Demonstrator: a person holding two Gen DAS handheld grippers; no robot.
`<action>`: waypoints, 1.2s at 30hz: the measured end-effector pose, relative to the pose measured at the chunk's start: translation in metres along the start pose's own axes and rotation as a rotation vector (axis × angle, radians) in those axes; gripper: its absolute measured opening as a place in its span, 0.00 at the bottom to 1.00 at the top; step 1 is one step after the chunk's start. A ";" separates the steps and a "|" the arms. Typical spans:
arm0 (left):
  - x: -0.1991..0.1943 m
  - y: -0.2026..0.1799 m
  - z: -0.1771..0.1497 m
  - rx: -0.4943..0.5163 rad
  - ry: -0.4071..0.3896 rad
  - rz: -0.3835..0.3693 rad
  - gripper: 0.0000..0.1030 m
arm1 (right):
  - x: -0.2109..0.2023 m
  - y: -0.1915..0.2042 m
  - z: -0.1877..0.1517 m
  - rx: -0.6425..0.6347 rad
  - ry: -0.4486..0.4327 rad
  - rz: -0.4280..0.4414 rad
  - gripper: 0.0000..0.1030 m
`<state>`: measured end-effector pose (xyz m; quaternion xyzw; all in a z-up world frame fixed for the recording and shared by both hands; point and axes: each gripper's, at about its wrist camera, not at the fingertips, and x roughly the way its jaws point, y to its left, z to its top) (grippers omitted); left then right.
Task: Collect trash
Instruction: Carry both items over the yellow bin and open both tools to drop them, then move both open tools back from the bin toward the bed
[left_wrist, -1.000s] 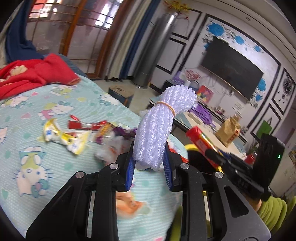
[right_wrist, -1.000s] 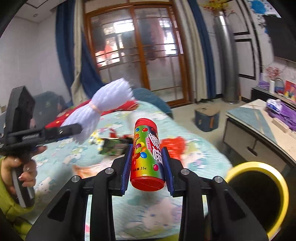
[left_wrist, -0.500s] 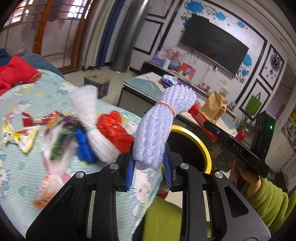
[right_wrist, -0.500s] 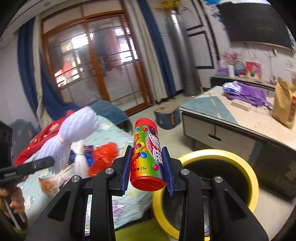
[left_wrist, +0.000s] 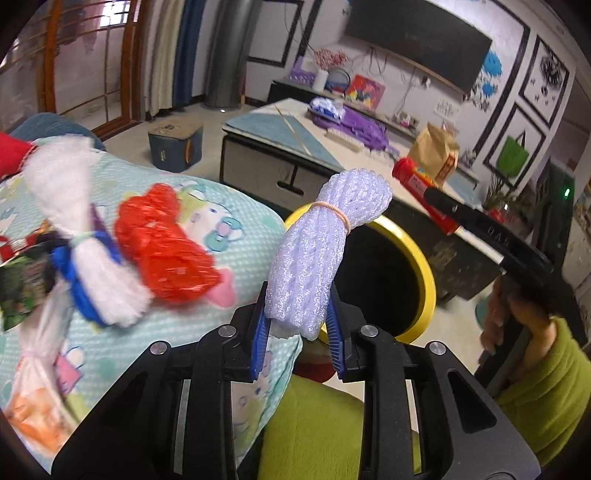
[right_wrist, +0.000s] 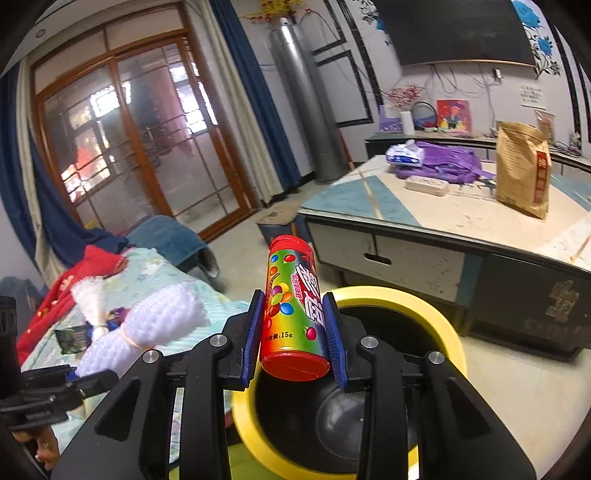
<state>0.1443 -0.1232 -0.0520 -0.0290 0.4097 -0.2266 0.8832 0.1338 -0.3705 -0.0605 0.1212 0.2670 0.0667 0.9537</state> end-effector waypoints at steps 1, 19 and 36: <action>0.007 -0.004 0.000 0.009 0.017 0.001 0.20 | 0.002 -0.002 -0.001 0.002 0.010 -0.008 0.29; 0.085 -0.050 -0.015 0.142 0.200 -0.005 0.24 | 0.041 -0.038 -0.013 0.100 0.192 -0.075 0.30; 0.072 -0.041 -0.005 0.043 0.116 -0.050 0.89 | 0.041 -0.050 -0.013 0.152 0.192 -0.111 0.62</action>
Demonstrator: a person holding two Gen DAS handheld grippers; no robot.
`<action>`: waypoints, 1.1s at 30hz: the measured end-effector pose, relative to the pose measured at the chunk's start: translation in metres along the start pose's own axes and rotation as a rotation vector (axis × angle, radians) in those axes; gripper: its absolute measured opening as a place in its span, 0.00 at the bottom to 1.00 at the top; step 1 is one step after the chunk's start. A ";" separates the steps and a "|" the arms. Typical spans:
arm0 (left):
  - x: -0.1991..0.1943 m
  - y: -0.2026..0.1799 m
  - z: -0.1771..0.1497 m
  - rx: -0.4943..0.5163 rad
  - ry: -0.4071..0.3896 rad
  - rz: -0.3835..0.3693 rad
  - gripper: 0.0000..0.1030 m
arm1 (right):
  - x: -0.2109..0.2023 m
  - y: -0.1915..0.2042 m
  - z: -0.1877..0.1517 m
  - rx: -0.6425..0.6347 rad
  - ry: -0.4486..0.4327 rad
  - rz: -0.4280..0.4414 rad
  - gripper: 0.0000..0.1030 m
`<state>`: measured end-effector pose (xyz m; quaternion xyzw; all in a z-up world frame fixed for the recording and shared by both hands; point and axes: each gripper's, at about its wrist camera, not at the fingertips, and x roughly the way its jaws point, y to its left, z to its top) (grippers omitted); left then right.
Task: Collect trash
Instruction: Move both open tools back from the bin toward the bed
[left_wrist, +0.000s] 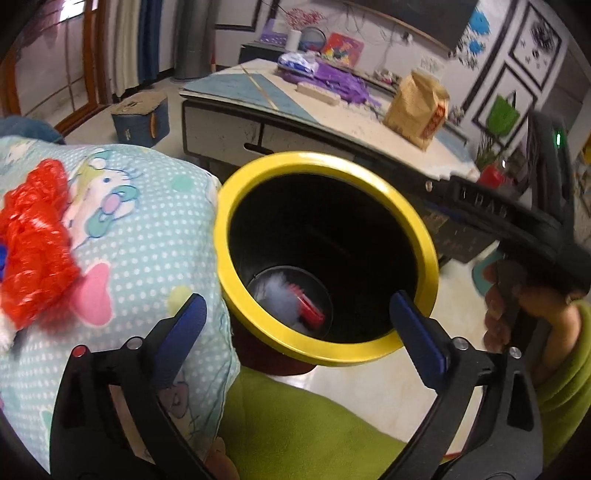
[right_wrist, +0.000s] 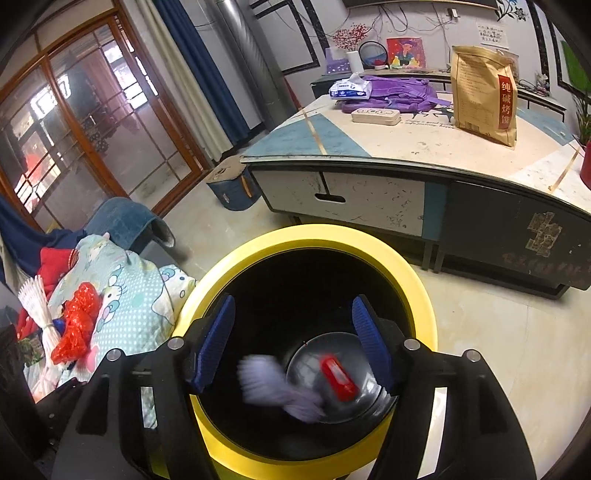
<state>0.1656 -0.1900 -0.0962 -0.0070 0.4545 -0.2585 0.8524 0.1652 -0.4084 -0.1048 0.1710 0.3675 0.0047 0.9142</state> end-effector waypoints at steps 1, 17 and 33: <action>-0.005 0.003 0.001 -0.017 -0.013 0.005 0.89 | -0.001 0.001 0.000 -0.004 -0.005 -0.003 0.63; -0.091 0.034 0.005 -0.127 -0.256 0.095 0.89 | -0.042 0.055 0.005 -0.125 -0.113 0.077 0.71; -0.162 0.081 -0.008 -0.221 -0.420 0.258 0.89 | -0.064 0.122 -0.012 -0.253 -0.129 0.187 0.74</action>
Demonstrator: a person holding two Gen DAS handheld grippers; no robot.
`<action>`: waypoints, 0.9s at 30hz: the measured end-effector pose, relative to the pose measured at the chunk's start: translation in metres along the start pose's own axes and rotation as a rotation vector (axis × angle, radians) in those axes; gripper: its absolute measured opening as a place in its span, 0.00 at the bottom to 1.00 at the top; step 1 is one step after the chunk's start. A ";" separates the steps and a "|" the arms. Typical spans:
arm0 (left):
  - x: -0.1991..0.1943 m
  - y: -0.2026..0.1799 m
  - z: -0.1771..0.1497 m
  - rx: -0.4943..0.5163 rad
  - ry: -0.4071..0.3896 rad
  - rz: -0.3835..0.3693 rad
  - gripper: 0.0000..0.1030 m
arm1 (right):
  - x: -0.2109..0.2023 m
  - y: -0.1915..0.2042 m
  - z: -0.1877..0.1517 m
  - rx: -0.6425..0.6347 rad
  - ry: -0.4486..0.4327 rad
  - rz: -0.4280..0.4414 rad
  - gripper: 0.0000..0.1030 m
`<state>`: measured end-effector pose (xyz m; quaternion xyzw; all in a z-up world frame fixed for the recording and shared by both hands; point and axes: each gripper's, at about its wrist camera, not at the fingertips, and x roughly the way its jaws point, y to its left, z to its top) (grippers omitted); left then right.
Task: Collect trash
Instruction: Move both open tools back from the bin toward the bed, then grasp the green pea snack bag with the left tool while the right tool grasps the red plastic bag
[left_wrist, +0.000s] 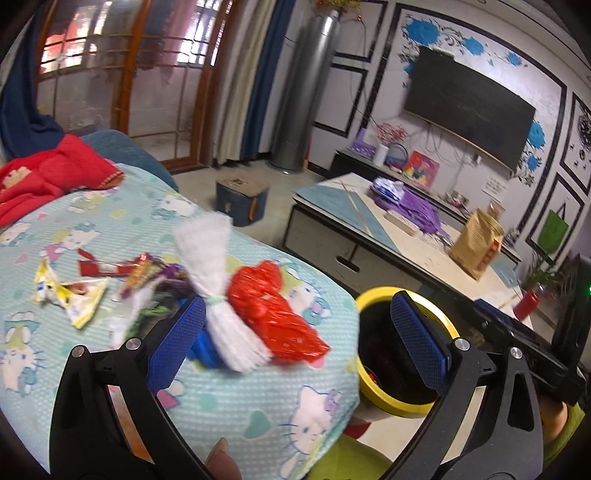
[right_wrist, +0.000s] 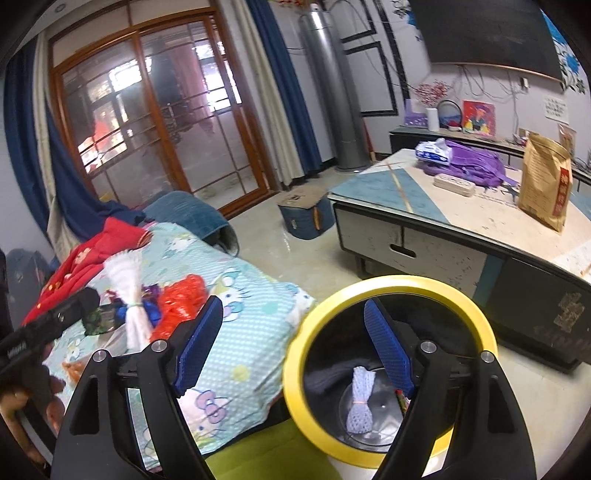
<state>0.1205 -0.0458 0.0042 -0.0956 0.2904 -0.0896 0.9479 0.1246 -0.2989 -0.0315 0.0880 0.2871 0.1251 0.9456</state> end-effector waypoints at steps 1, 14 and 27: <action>-0.002 0.003 0.001 -0.002 -0.006 0.005 0.89 | 0.000 0.004 0.000 -0.008 0.000 0.009 0.74; -0.023 0.052 0.004 -0.066 -0.048 0.081 0.89 | 0.004 0.061 -0.010 -0.143 0.017 0.096 0.75; -0.032 0.096 0.003 0.029 -0.013 0.130 0.89 | 0.027 0.123 -0.028 -0.275 0.085 0.211 0.75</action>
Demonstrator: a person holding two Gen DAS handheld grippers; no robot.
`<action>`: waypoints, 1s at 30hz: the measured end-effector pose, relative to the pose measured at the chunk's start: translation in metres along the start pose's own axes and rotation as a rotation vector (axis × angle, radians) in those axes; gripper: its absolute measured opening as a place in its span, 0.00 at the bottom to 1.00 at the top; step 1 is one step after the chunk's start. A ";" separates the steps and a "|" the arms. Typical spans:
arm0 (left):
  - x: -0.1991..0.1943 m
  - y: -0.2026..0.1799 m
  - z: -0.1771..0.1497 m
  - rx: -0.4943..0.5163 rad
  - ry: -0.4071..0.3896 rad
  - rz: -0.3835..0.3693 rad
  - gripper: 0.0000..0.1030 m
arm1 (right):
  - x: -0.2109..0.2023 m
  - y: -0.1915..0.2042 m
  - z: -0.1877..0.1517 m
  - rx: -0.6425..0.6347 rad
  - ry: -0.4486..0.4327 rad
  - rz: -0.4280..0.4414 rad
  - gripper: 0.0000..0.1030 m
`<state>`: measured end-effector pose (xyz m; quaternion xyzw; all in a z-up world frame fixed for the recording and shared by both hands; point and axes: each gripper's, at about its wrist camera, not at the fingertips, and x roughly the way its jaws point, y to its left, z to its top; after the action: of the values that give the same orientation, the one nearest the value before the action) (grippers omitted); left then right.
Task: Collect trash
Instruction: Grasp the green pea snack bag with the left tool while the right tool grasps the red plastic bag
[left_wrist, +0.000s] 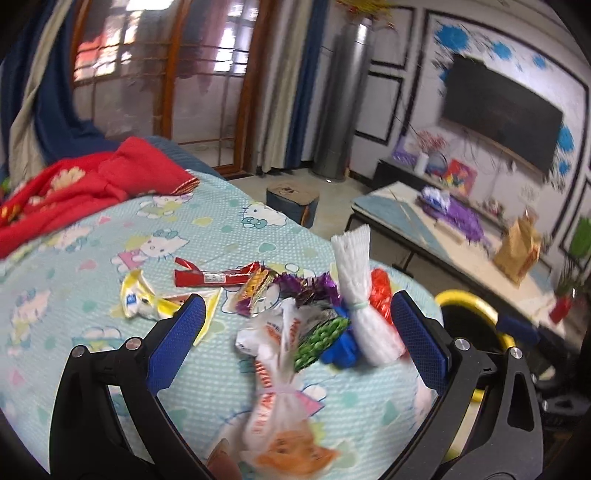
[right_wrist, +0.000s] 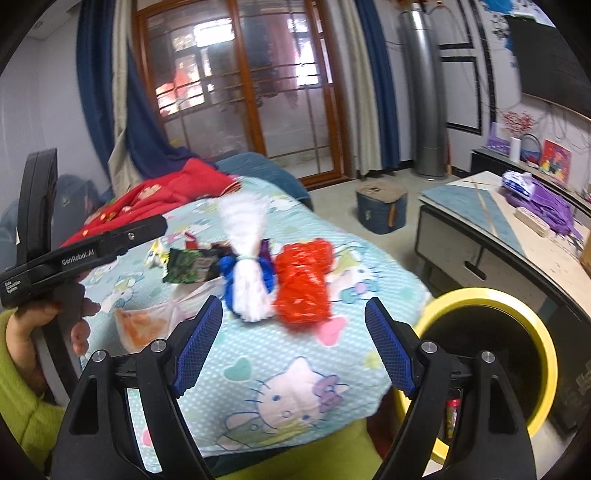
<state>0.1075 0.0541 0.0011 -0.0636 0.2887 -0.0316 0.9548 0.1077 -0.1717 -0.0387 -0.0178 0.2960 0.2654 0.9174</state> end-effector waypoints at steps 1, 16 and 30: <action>0.000 0.000 -0.001 0.019 0.005 -0.008 0.89 | 0.005 0.003 0.001 -0.012 0.014 0.011 0.75; 0.030 -0.004 -0.019 0.075 0.126 -0.117 0.52 | 0.053 0.016 0.003 -0.066 0.122 0.052 0.56; 0.045 0.000 -0.027 0.039 0.157 -0.138 0.13 | 0.074 -0.020 -0.010 0.076 0.198 -0.017 0.15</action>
<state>0.1300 0.0471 -0.0462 -0.0620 0.3568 -0.1081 0.9258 0.1631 -0.1552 -0.0904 -0.0115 0.3949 0.2431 0.8859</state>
